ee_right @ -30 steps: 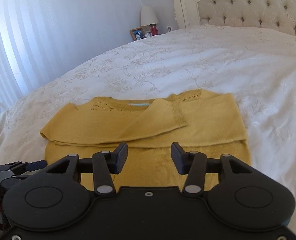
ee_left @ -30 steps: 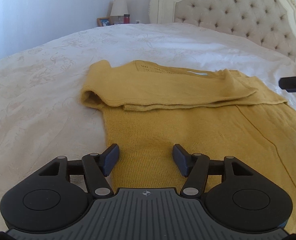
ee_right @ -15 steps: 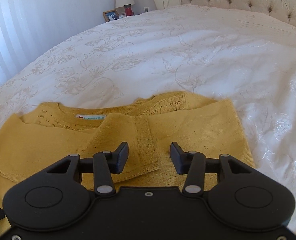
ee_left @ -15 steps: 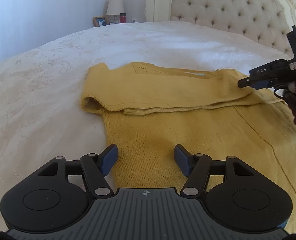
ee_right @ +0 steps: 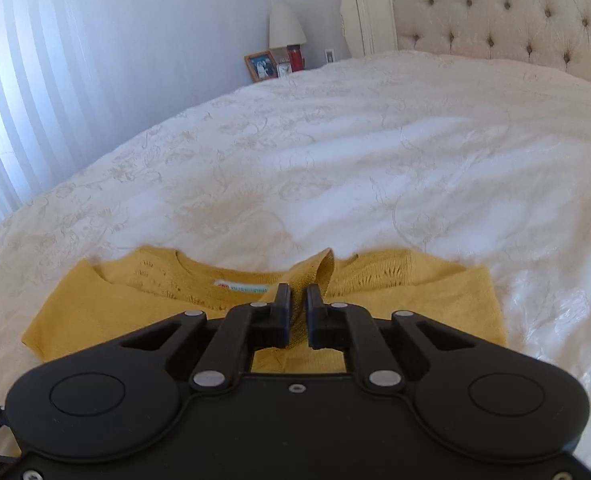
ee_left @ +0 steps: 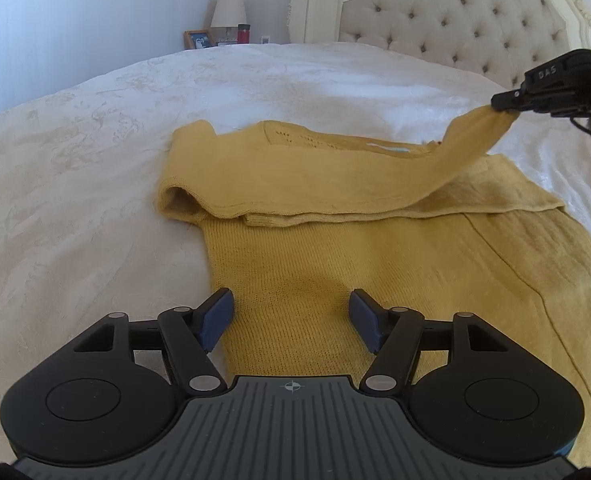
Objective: Fold small clothes
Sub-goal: 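Grasp the folded sleeve with the right gripper and lift it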
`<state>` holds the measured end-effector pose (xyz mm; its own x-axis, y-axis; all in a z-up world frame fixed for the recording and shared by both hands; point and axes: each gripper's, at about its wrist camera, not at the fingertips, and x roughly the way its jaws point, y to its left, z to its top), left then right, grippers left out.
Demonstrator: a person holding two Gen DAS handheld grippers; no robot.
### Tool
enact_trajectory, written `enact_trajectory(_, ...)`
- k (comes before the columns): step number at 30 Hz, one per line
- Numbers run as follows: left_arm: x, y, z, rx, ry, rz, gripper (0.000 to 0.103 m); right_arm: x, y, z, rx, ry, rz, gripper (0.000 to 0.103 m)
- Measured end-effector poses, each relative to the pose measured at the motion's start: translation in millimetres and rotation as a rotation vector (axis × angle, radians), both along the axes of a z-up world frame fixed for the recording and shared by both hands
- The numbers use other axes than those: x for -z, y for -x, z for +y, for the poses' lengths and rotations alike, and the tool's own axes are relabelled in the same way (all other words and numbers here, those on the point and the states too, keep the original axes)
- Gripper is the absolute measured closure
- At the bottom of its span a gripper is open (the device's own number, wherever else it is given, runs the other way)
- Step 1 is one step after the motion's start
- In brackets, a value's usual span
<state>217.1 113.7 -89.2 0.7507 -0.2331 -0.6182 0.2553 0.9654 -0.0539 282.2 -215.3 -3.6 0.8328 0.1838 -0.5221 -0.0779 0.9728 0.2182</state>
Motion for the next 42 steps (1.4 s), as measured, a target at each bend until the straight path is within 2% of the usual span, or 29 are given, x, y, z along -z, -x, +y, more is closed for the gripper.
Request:
enact_trajectory(3,0.2,-2.2,0.6,-0.001,0.004,0.002,0.039,-12.1,3.2,-22.4,0.078,0.015,-0.021,0.099)
enact_trajectory(7,2.2,-1.8,0.2,0.0,0.001,-0.002,0.039,16.2,-8.0,-54.3,0.168,0.009,0.108,0.099)
enact_trajectory(9,2.7,-1.5,0.8,0.001,0.001,-0.004,0.038,30.4,-9.3,-63.0,0.171,-0.048,0.144,0.086)
enact_trajectory(12,3.3,-2.1,1.1,0.003,0.002,-0.003,0.037,46.5,-6.3,-66.5,0.152,-0.172,0.148,0.086)
enact_trajectory(13,3.4,-2.5,0.9,0.004,0.001,-0.003,0.037,51.2,-7.1,-64.0,0.149,-0.179,0.158,0.085)
enact_trajectory(14,3.3,-2.4,0.3,0.005,-0.002,-0.004,0.037,55.2,-9.4,-59.9,0.139,-0.173,0.173,0.079)
enact_trajectory(16,3.3,-1.9,-0.7,0.005,-0.007,-0.006,0.036,62.0,-11.6,-51.8,0.115,-0.163,0.188,0.079)
enact_trajectory(19,3.0,-1.4,-1.1,0.005,-0.004,-0.005,0.036,70.1,-12.3,-45.6,0.103,-0.198,0.203,0.078)
enact_trajectory(20,2.9,-1.3,-1.3,0.004,-0.003,-0.005,0.036,73.3,-12.4,-44.4,0.101,-0.212,0.214,0.073)
enact_trajectory(21,2.8,-1.1,-1.9,0.004,-0.005,-0.006,0.036,77.5,-11.9,-42.5,0.094,-0.227,0.226,0.062)
enact_trajectory(23,3.0,-0.8,-2.7,0.005,-0.008,-0.01,0.036,82.9,-9.9,-37.8,0.08,-0.233,0.235,0.052)
enact_trajectory(26,3.6,-0.8,-2.9,0.005,-0.008,-0.012,0.035,84.7,-7.4,-30.4,0.057,-0.213,0.239,0.054)
enact_trajectory(28,3.8,-0.7,-2.8,0.005,-0.009,-0.013,0.035,79.8,-7.1,-23.5,0.033,-0.179,0.233,0.089)
enact_trajectory(32,4.1,-0.4,-2.9,0.005,-0.006,-0.013,0.035,43.9,0.9,-3.0,-0.042,-0.099,0.133,0.091)
enact_trajectory(34,4.3,-0.6,-2.6,0.005,-0.002,-0.014,0.035,10.9,6.7,3.3,-0.069,-0.059,0.049,0.091)
enact_trajectory(37,3.4,-1.4,-2.2,0.004,0.001,-0.011,0.034,-21.7,9.4,-5.4,-0.042,-0.004,-0.026,0.092)
enact_trajectory(39,3.0,-2.1,-1.8,0.004,0.002,-0.011,0.034,-23.6,4.2,-15.7,0.018,0.058,-0.013,0.092)
enact_trajectory(42,3.3,-1.1,-1.8,0.004,0.0,-0.014,0.034,-1.7,-12.2,-35.5,0.076,0.078,0.08,0.091)
